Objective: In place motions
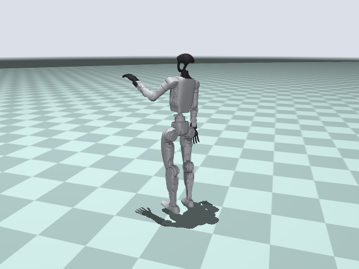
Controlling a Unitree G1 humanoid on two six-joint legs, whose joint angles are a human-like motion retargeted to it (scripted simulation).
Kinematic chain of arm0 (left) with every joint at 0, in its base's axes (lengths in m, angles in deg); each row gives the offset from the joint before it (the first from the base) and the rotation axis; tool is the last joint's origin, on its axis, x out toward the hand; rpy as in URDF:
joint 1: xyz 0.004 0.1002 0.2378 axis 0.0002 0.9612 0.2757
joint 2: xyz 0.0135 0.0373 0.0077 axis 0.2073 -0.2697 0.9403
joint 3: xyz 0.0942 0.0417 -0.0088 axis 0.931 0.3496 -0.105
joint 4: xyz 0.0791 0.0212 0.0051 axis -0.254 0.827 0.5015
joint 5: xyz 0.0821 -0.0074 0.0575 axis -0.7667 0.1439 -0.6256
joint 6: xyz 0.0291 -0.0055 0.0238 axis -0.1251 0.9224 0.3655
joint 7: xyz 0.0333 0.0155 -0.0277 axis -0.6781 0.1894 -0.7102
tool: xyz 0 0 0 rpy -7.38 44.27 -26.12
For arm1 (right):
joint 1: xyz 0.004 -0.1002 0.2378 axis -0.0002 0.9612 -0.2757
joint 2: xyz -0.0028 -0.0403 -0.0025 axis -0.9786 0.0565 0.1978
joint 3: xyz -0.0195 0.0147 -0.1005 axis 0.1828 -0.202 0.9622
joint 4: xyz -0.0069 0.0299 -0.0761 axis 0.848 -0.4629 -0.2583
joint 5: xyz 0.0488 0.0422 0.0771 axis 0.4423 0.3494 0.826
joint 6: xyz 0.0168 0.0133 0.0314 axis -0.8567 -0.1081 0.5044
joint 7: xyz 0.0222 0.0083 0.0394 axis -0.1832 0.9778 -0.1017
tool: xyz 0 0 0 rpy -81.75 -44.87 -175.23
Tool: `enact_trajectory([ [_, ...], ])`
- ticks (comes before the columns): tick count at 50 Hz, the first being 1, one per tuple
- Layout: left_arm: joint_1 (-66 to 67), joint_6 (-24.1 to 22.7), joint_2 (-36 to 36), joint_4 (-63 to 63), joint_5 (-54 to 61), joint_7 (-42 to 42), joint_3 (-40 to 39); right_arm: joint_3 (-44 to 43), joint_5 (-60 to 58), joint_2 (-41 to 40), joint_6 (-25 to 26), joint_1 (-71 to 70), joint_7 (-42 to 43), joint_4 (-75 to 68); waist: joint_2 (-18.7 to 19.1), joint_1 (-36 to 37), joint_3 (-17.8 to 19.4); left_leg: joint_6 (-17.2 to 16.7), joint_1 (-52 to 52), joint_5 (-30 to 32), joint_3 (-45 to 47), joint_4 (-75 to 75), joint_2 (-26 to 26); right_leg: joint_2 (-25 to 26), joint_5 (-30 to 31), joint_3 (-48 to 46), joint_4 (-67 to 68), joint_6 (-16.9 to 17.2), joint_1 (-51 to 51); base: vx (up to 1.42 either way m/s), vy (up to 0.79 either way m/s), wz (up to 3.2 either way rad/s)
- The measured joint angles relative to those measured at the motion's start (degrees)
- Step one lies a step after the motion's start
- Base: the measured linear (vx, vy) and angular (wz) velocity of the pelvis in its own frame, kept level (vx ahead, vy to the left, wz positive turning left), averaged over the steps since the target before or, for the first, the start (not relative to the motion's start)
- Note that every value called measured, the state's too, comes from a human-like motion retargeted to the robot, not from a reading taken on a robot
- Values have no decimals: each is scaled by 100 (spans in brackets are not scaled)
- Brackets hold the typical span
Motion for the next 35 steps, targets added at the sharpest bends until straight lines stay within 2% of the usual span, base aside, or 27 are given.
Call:
enact_trajectory([
  [2, 122, -576, 2, -97, 235, -1659, -78, -20, 51, -2, 6, 4, 12, -25, -8, 19, 7, -1, -2, -3, 16, -2, 4, -1, -2, 16, 4, 3, -6, 0, 0, 0],
  [5, 254, -1122, -115, -193, 604, -3434, -283, -56, 134, -10, 17, 19, 28, -58, -23, 48, 13, -3, -9, -4, 27, -5, 7, -6, -6, 25, 9, 10, -13, 0, 0, 0],
  [7, 305, -1165, -248, -212, 1000, -4016, -442, -56, 183, -9, 18, 25, 34, -77, -29, 61, 19, -4, -13, -3, 26, -5, 5, -11, -7, 21, 10, 16, -11, 0, 0, 0],
  [11, 302, -1296, -525, -146, 2145, -4448, -646, -40, 221, -2, 12, 29, 32, -91, -41, 79, 37, -7, -17, 6, -10, 0, -1, -36, -5, -20, 14, 34, 4, 0, 0, 0],
  [13, 252, -1366, -686, -95, 2730, -4447, -698, -19, 206, -11, 8, 40, 32, -87, -56, 78, 43, -8, -14, 14, -41, 1, -9, -48, -4, -54, 17, 40, 18, 0, 0, 0],
  [15, 170, -1043, -811, -20, 3457, -3864, -776, -5, 176, -5, 9, 35, 25, -78, -58, 82, 47, -10, -20, 23, -69, 3, -15, -52, 0, -88, 11, 41, 27, 0, 0, 0],
  [18, 86, 117, -901, 83, 4561, -2261, -897, 23, 127, -3, 5, 31, 26, -73, -61, 77, 35, -12, -37, 34, -108, 8, -22, -58, 2, -135, 6, 45, 33, 0, 0, 0],
  [20, 94, 589, -896, 92, 5113, -1350, -959, 42, 93, 0, 3, 17, 12, -66, -64, 70, 32, -14, -48, 39, -128, 10, -25, -60, 4, -158, 5, 46, 32, 0, 0, 0],
  [22, 163, 432, -907, 47, 5380, -1033, -978, 54, 54, -1, -1, 14, 6, -40, -68, 57, 39, -13, -49, 42, -144, 9, -25, -59, 5, -175, 7, 46, 32, 0, 0, 0],
  [23, 212, 182, -908, 13, 5448, -1051, -996, 59, 36, -1, -4, 10, 7, -24, -69, 49, 47, -12, -50, 44, -150, 8, -26, -58, 7, -182, 7, 45, 29, 0, 0, 0],
  [26, 503, -1041, -846, -36, 5183, -1504, -1021, 93, 0, 3, -9, -30, 21, -1, -67, 18, 79, -12, -63, 47, -164, 11, -26, -52, 16, -191, 0, 40, 19, 0, 0, 0],
  [28, 805, -1679, -809, -44, 4701, -2016, -1029, 107, -27, -4, -4, -48, 24, 3, -74, 6, 98, -12, -70, 47, -158, 10, -28, -44, 18, -185, -6, 32, 12, 0, 0, 0],
  [30, 1177, -1921, -871, -18, 4127, -2520, -1004, 115, -50, -15, 5, -61, 34, 10, -78, -7, 107, -13, -81, 47, -149, 7, -28, -39, 22, -171, -9, 25, -5, 0, 0, 0],
  [32, 1600, -1909, -1073, 97, 3679, -2770, -943, 120, -62, -20, 7, -70, 71, 15, -67, -25, 108, -18, -96, 42, -134, 3, -20, -33, 31, -154, -7, 19, -34, 0, 0, 0],
  [35, 2199, -1855, -1611, 559, 3580, -2696, -816, 123, -95, -24, 8, -85, 127, 21, -41, -55, 103, -32, -126, 29, -95, -10, 8, -17, 47, -113, 8, 9, -104, 0, 0, 0],
])
